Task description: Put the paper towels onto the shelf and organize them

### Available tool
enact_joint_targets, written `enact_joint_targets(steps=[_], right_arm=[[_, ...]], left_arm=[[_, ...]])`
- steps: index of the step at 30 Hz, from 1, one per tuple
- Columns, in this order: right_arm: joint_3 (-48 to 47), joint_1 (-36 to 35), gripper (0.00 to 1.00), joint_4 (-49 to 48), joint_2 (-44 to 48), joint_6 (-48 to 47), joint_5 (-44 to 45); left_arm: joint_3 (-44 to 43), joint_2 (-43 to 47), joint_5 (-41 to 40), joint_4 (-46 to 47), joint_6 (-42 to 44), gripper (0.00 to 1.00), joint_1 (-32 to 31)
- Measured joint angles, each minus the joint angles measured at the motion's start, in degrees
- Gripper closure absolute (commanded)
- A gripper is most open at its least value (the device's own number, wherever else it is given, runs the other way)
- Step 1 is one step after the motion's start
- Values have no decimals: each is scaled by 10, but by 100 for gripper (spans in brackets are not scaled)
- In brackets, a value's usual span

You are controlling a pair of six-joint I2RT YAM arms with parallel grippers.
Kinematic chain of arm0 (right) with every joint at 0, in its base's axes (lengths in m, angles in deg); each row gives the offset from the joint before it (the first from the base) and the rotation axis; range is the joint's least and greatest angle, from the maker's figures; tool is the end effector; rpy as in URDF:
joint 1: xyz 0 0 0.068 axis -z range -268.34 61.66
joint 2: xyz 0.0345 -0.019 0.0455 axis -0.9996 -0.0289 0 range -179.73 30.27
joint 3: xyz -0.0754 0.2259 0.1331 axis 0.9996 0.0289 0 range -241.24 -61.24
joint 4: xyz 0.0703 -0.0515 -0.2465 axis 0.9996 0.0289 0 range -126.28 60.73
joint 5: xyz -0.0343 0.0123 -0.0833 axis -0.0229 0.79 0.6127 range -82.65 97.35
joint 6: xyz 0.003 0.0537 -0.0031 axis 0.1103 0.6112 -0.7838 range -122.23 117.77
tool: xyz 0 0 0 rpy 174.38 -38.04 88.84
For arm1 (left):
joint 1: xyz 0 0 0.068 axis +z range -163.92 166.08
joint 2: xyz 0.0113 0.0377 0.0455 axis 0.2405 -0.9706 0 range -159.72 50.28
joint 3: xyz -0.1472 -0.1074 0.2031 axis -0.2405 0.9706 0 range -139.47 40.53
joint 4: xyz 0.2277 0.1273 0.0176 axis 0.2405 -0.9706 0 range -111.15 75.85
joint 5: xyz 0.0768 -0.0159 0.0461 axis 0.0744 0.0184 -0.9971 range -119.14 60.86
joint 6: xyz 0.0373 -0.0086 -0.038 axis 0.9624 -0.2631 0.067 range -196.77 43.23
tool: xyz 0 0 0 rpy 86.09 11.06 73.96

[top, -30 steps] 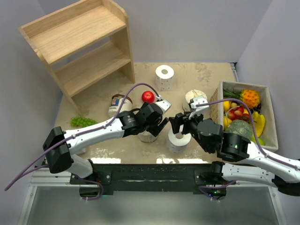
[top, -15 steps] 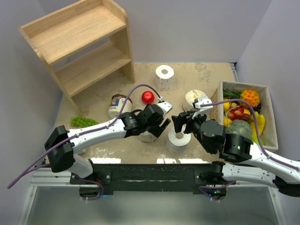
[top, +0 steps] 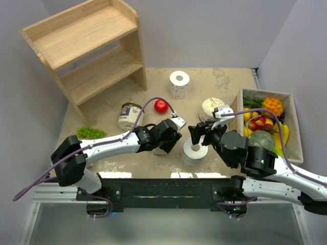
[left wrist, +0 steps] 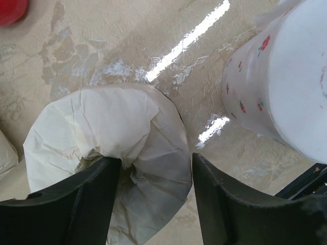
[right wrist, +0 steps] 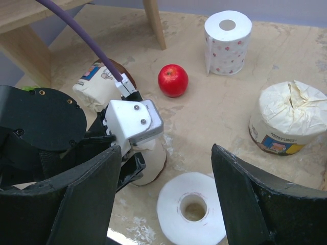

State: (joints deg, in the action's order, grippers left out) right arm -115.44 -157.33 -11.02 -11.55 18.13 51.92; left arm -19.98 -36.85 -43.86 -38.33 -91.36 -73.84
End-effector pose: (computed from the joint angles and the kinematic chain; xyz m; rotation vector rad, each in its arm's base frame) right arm 0.0759 0.1278 0.3786 -0.1896 1.7409 0.4480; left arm 0.1688 -0.2736 0.2370 0.8349 2.2895 -0.2744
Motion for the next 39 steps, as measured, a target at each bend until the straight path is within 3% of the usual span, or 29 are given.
enact_joint_targets(steps=[7,15,22,28,39], right_arm=[[1,0,25,0,0,0,1],[2,0,25,0,0,0,1],[2,0,25,0,-1,0,0],[-3,0,25,0,-7,0,-5],[-26,0,25,13,-13,0,-7]], left_arm=[[0,1,-10,-3,0,57,0],[-58,20,-66,-83,7,63,-1],[-224,54,-181,-141,60,67,3],[-345,53,-249,-145,136,66,46],[-523,-1,-307,-37,298,69,138]])
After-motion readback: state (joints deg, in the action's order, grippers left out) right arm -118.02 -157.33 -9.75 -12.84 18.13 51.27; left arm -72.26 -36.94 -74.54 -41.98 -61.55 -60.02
